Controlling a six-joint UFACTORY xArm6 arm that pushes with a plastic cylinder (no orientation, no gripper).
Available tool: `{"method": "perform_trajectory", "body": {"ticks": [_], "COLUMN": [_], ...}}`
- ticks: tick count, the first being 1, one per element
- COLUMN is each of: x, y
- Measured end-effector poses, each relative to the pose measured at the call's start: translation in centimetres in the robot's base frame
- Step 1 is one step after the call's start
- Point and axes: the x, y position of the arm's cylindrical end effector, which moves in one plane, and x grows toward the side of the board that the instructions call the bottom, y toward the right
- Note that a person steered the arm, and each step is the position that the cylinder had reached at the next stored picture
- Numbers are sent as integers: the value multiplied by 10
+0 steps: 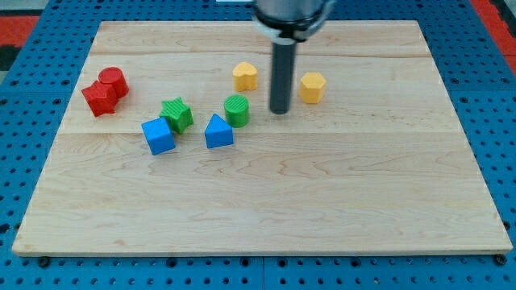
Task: Move green circle into green star
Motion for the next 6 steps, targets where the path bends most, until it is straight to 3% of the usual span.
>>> {"method": "perform_trajectory", "body": {"ticks": [2,4,6], "x": [9,52,54], "y": [-96,-125,-185]}}
